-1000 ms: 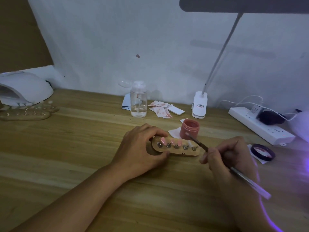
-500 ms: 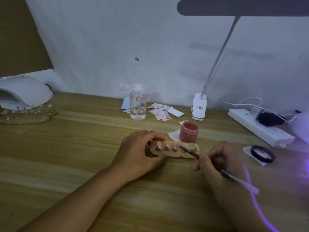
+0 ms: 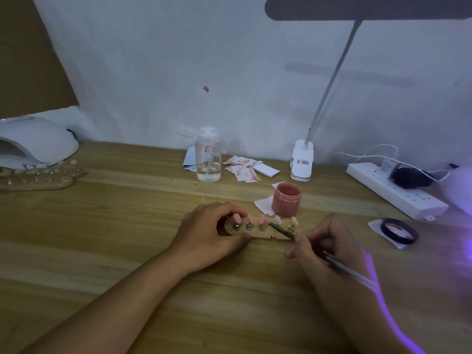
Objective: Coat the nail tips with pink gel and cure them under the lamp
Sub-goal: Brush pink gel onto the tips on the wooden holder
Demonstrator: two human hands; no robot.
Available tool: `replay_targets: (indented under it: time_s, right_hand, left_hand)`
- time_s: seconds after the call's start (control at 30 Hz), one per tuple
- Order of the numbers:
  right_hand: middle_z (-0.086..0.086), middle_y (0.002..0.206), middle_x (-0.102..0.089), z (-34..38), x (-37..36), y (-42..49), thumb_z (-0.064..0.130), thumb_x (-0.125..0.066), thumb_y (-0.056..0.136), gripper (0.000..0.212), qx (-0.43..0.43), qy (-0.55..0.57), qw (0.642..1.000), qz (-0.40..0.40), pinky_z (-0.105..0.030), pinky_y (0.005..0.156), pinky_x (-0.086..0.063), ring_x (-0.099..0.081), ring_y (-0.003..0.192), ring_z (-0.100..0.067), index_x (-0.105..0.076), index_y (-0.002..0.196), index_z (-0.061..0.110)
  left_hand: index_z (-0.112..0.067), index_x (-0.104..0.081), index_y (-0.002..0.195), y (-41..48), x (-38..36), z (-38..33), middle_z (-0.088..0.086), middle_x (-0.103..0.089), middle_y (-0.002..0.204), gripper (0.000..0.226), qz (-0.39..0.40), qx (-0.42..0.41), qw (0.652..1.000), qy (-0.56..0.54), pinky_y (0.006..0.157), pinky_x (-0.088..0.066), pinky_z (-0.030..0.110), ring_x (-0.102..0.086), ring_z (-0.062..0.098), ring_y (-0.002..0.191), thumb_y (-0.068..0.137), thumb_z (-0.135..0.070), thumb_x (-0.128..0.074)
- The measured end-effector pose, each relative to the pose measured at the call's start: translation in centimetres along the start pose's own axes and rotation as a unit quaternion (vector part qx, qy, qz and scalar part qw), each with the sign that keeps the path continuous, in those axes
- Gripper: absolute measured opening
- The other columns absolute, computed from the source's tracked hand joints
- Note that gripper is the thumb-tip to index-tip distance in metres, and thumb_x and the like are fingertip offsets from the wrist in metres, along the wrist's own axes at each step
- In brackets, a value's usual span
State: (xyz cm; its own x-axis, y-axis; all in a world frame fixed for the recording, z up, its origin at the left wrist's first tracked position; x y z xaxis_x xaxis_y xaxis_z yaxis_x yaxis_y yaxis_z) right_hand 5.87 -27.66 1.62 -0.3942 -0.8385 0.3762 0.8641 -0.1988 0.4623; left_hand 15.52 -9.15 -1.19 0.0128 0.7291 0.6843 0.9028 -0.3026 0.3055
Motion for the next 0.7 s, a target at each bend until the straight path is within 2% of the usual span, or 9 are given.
replay_targets:
  time_s: [0.1,0.23,0.33,0.53,0.63,0.7]
  right_hand:
    - [0.002,0.068,-0.071,-0.1,0.0,0.0,0.030,-0.065,0.078,0.014,-0.002,-0.001,1.000,0.000,-0.029,0.060,-0.055,-0.067,0.062,-0.008,-0.054,0.076,0.023]
    - [0.003,0.068,-0.070,0.2,0.0,0.0,0.031,-0.065,0.078,0.013,0.006,-0.002,1.000,0.005,-0.024,0.059,-0.055,-0.067,0.064,-0.007,-0.053,0.076,0.026]
    - [0.002,0.069,-0.070,0.2,0.0,0.0,0.032,-0.064,0.078,0.013,0.007,-0.004,1.000,0.000,-0.029,0.060,-0.055,-0.067,0.064,-0.010,-0.052,0.077,0.027]
    - [0.005,0.070,-0.070,0.4,0.1,0.0,0.031,-0.064,0.078,0.014,0.025,-0.015,1.000,-0.006,-0.025,0.064,-0.055,-0.067,0.068,-0.006,-0.051,0.078,0.027]
    - [0.009,0.069,-0.070,1.1,0.7,-0.2,0.026,-0.067,0.077,0.016,0.055,-0.021,0.997,-0.041,-0.013,0.055,-0.051,-0.067,0.067,0.000,-0.051,0.077,0.027]
    - [0.009,0.067,-0.069,1.5,1.0,-0.4,0.023,-0.068,0.077,0.017,0.069,-0.021,0.996,-0.060,-0.007,0.054,-0.047,-0.067,0.067,0.002,-0.051,0.076,0.026]
  left_hand:
    - [-0.039,-0.070,0.106,0.0,0.0,0.1,-0.022,-0.063,0.092,0.032,0.000,0.004,1.000,-0.001,0.091,-0.048,0.036,-0.059,0.003,0.093,0.076,-0.037,-0.081]
    - [-0.040,-0.069,0.108,0.0,0.0,0.1,-0.022,-0.064,0.095,0.034,0.006,0.005,1.000,-0.002,0.093,-0.047,0.039,-0.059,0.004,0.096,0.076,-0.039,-0.081]
    - [-0.040,-0.068,0.109,0.0,-0.1,0.1,-0.022,-0.064,0.098,0.034,0.009,0.008,1.000,0.000,0.095,-0.046,0.040,-0.058,0.004,0.098,0.077,-0.041,-0.080]
    - [-0.038,-0.069,0.108,0.0,0.1,0.0,-0.020,-0.066,0.102,0.037,0.000,0.001,1.000,-0.014,0.096,-0.047,0.040,-0.059,0.004,0.102,0.074,-0.036,-0.083]
    - [-0.039,-0.069,0.108,-0.1,0.3,-0.1,-0.019,-0.066,0.105,0.040,-0.009,-0.005,1.000,-0.022,0.095,-0.048,0.039,-0.059,0.004,0.103,0.072,-0.034,-0.084]
    - [-0.040,-0.068,0.108,-0.2,0.4,-0.2,-0.020,-0.065,0.105,0.041,-0.018,-0.012,1.000,-0.020,0.094,-0.048,0.039,-0.057,0.004,0.103,0.070,-0.034,-0.085]
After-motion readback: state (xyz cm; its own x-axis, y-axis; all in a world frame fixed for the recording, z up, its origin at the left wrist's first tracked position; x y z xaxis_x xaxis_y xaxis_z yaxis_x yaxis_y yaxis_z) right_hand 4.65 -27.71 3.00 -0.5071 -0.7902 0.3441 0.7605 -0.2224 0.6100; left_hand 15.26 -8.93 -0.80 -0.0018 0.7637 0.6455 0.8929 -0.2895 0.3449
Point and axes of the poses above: each hand's wrist, its own y-axis towards the middle knuckle, its own x-axis out of the back of the hand, z = x × y, the point moved 9 cm from there along y, towards the middle knuckle
